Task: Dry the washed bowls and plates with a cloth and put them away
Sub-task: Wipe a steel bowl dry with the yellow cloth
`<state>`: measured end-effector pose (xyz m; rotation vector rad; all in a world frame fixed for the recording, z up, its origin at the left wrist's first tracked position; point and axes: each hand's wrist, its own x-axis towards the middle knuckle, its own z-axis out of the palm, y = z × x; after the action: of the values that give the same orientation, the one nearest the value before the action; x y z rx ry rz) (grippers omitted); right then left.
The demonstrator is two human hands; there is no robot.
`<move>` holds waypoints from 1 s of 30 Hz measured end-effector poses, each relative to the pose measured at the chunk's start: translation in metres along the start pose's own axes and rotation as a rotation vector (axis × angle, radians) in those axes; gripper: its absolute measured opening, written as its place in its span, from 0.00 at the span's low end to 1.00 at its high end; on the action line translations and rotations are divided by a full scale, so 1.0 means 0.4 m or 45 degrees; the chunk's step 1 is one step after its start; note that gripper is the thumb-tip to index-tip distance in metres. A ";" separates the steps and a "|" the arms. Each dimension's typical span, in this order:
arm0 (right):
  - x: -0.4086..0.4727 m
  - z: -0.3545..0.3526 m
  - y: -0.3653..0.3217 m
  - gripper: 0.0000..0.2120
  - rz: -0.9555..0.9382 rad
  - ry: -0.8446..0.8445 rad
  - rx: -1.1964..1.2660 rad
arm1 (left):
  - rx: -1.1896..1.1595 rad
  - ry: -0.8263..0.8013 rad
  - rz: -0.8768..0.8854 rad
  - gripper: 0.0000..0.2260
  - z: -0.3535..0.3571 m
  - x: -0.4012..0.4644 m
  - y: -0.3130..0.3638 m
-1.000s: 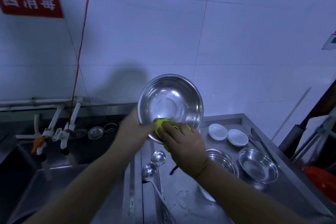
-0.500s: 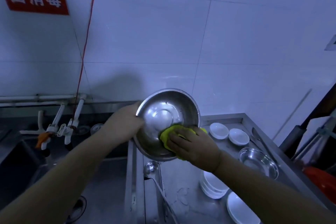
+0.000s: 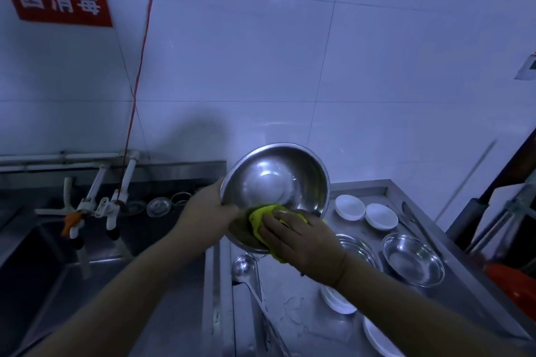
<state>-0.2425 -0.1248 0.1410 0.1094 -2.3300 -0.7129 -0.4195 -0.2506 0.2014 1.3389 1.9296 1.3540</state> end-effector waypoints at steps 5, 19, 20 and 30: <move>-0.006 -0.015 0.035 0.12 -0.058 -0.067 -0.062 | 0.106 0.022 0.025 0.12 -0.035 0.009 0.013; 0.018 0.016 -0.058 0.11 0.121 0.062 0.076 | -0.477 0.046 0.172 0.21 0.018 -0.031 -0.027; 0.002 0.016 -0.041 0.11 0.034 0.004 0.046 | -0.354 -0.046 0.160 0.23 -0.011 -0.019 -0.026; 0.048 0.017 -0.113 0.10 0.493 0.069 0.134 | -0.583 0.064 0.008 0.23 0.070 -0.054 -0.087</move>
<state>-0.2666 -0.1649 0.1248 -0.2661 -2.2436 -0.3892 -0.4045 -0.2583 0.1545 1.0925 1.5137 1.7148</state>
